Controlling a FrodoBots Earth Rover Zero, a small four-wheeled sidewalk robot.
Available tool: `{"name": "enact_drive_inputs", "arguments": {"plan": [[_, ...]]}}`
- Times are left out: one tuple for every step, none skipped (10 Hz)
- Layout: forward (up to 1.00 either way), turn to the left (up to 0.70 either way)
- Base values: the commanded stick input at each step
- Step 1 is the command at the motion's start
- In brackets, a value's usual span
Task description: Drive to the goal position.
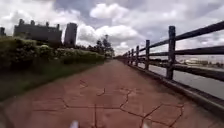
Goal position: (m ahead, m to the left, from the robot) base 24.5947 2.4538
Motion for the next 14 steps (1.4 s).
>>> {"name": "enact_drive_inputs", "arguments": {"plan": [[1.00, 0.00], [1.00, 0.00], [1.00, 0.00], [1.00, 0.00], [1.00, 0.00], [1.00, 0.00], [1.00, 0.00], [1.00, 0.00], [1.00, 0.00], [1.00, 0.00], [1.00, 0.00], [1.00, 0.00], [1.00, 0.00], [1.00, 0.00]]}}
